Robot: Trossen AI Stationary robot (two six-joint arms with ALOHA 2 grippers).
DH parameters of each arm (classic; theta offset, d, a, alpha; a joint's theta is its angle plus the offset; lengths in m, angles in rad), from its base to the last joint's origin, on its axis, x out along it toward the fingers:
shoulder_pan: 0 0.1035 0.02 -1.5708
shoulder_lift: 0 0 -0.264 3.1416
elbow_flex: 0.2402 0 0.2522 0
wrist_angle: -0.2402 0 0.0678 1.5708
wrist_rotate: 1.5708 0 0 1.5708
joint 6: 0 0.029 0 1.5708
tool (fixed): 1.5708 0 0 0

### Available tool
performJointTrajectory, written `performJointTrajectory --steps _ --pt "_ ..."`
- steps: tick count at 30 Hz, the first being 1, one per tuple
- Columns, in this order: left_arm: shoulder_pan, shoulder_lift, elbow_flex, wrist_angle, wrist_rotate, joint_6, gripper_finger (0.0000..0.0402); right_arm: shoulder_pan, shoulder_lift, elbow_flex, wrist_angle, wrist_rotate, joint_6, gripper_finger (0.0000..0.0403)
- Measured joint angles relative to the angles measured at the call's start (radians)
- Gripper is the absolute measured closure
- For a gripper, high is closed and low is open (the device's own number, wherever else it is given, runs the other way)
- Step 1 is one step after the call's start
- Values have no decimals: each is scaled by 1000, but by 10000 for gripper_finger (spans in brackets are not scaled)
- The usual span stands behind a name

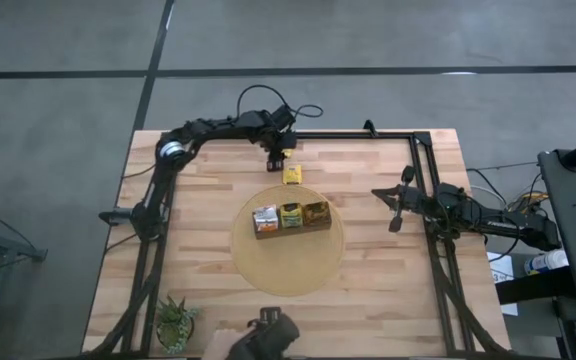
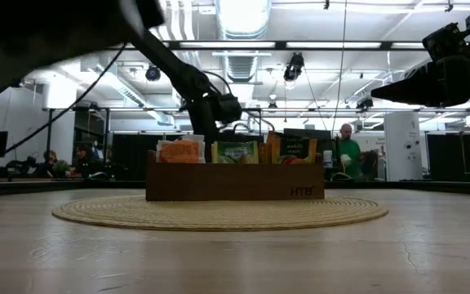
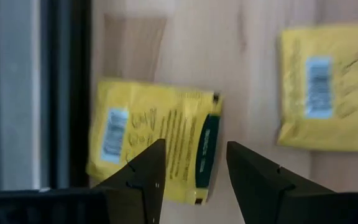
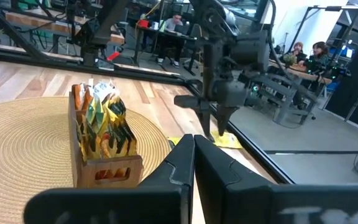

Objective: Pick & Place Tea
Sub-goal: Put the yellow tea bag into the wooden organizer

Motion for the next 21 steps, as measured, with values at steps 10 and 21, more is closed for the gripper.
performJointTrajectory --steps 10,21 --pt "4 112 105 -126 -20 -22 239 0 0 0 0 12 -1 394" --pt "-4 104 119 -171 -27 -5 348 0 0 0 1 18 -4 394"
